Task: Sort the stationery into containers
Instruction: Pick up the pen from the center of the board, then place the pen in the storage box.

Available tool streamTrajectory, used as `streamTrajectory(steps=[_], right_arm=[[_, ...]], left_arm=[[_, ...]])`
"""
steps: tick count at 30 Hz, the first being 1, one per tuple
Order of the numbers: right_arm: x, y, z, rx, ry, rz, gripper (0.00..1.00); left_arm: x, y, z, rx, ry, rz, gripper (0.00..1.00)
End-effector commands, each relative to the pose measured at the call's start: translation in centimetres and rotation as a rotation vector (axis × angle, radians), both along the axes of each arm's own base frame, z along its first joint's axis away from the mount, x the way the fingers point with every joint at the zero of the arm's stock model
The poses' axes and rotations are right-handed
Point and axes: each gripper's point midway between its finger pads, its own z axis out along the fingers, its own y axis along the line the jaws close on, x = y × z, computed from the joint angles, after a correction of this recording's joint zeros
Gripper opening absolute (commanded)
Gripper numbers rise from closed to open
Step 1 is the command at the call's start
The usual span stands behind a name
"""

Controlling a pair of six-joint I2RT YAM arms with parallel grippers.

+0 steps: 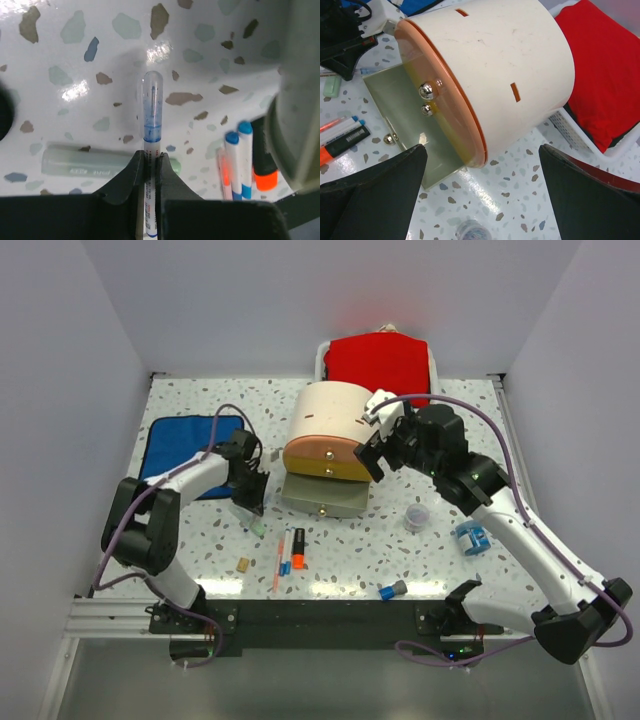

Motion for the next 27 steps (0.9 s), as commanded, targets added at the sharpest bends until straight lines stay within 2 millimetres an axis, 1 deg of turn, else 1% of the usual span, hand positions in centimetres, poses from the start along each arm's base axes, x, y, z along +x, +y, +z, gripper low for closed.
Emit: streamTrajectory(steps=[1, 2, 3, 5, 6, 8, 9, 10, 11, 12, 13, 14, 15, 16, 17, 18, 19, 20, 21, 22, 24, 25, 26, 27], right_arm=[[0.4, -0.4, 1.7, 0.023, -0.053, -0.021, 0.99], [0.5, -0.5, 1.7, 0.021, -0.057, -0.025, 0.99], [0.6, -0.6, 1.7, 0.015, -0.063, -0.026, 0.99], [0.8, -1.0, 1.7, 0.011, -0.070, -0.039, 0.99], [0.8, -1.2, 1.9, 0.009, -0.079, -0.043, 0.98], [1.0, -1.7, 1.4, 0.002, -0.078, -0.057, 0.99], [1.0, -1.9, 1.4, 0.000, -0.081, -0.061, 0.99], [0.8, -2.2, 1.3, 0.000, -0.082, -0.067, 0.99], [0.9, -2.6, 1.4, 0.001, -0.089, -0.075, 0.99], [0.8, -2.8, 1.3, -0.003, -0.092, -0.078, 0.99], [0.7, -3.1, 1.2, -0.007, -0.093, -0.079, 0.99], [0.7, -3.5, 1.2, -0.020, -0.096, -0.087, 0.99], [0.6, -3.8, 1.1, -0.028, -0.092, -0.093, 0.99], [0.4, -4.0, 1.3, -0.030, -0.101, -0.094, 0.99], [0.4, -4.3, 1.2, -0.041, -0.104, -0.096, 0.99], [0.2, -4.4, 1.2, -0.046, -0.105, -0.096, 0.99], [0.3, -4.6, 1.0, -0.050, -0.105, -0.099, 0.99], [0.1, -4.8, 1.1, -0.049, -0.111, -0.103, 0.99], [0.1, -4.9, 0.9, -0.053, -0.110, -0.106, 0.99], [0.0, -5.0, 0.8, -0.053, -0.110, -0.107, 0.99], [-0.2, -5.2, 0.6, -0.053, -0.113, -0.111, 0.99], [-0.3, -5.4, 0.6, -0.054, -0.114, -0.114, 0.99], [-0.4, -5.6, 0.7, -0.053, -0.116, -0.117, 0.99], [-0.6, -5.6, 0.5, -0.055, -0.112, -0.116, 0.99]], left_arm=[[2.4, -0.3, 9.0, -0.068, -0.234, -0.062, 0.00], [2.7, 0.0, 11.4, -0.064, -0.318, -0.095, 0.00], [3.6, 0.0, 13.6, -0.061, -0.392, -0.115, 0.00], [4.0, 0.7, 16.4, -0.026, -0.497, -0.182, 0.00], [4.5, 0.5, 18.2, -0.033, -0.551, -0.205, 0.00], [3.7, -1.6, 19.5, -0.121, -0.588, -0.422, 0.00], [3.2, -2.8, 20.8, -0.173, -0.621, -0.534, 0.00], [1.7, -4.2, 21.2, -0.247, -0.637, -0.730, 0.00], [1.8, -5.0, 22.0, -0.265, -0.665, -0.795, 0.00], [1.9, -5.5, 22.5, -0.276, -0.693, -0.836, 0.00], [1.8, -5.9, 22.7, -0.278, -0.730, -0.922, 0.00], [1.5, -6.8, 22.9, -0.273, -0.749, -0.985, 0.00], [1.4, -7.2, 22.8, -0.256, -0.760, -1.029, 0.00], [1.8, -7.2, 22.6, -0.190, -0.790, -1.086, 0.00], [1.1, -8.3, 22.3, -0.172, -0.797, -1.152, 0.00], [0.9, -8.6, 22.0, -0.151, -0.804, -1.190, 0.00], [1.2, -8.8, 21.9, -0.118, -0.828, -1.226, 0.00], [0.7, -9.6, 21.5, -0.120, -0.829, -1.257, 0.00], [0.9, -10.0, 21.5, -0.104, -0.850, -1.284, 0.00], [0.3, -10.7, 21.0, -0.105, -0.847, -1.321, 0.00], [0.4, -11.4, 20.7, -0.071, -0.875, -1.367, 0.00], [0.2, -11.8, 20.4, -0.066, -0.879, -1.388, 0.00], [-0.4, -12.5, 19.8, -0.069, -0.871, -1.416, 0.00], [-0.3, -12.8, 19.6, -0.057, -0.873, -1.425, 0.00]])
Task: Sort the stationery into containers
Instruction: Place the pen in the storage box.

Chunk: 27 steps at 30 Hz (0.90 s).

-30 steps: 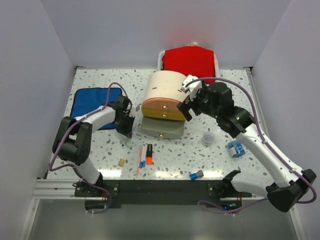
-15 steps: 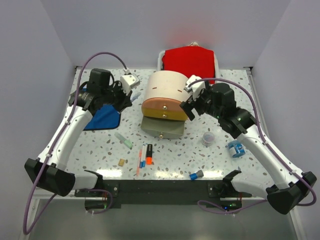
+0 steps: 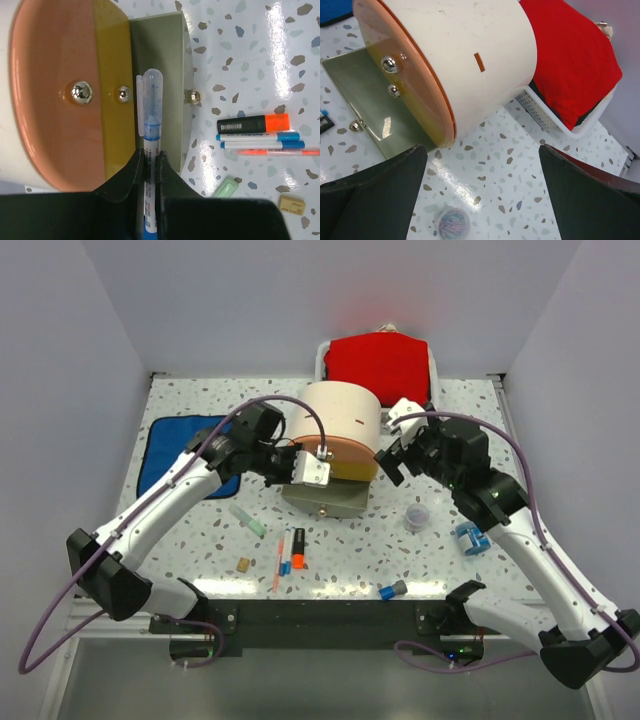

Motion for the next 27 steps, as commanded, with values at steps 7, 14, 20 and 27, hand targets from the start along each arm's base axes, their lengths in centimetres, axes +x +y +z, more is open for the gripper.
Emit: streamTrajectory(steps=[7, 14, 20, 27], right_arm=[[-0.5, -2.2, -0.1, -0.013, -0.028, -0.056, 0.99], [-0.9, -3.3, -0.7, -0.009, -0.015, -0.087, 0.99], [-1.0, -3.8, -1.4, -0.007, 0.000, -0.104, 0.99], [-1.1, -4.0, -1.9, -0.003, 0.010, -0.114, 0.99]], left_arm=[[1.4, -3.6, -3.8, 0.078, -0.133, -0.119, 0.00], [2.0, -4.6, -6.6, 0.107, -0.082, -0.126, 0.03], [2.8, -5.1, -8.4, 0.112, -0.071, -0.100, 0.24], [2.8, -5.5, -6.8, 0.054, -0.087, -0.074, 0.44]])
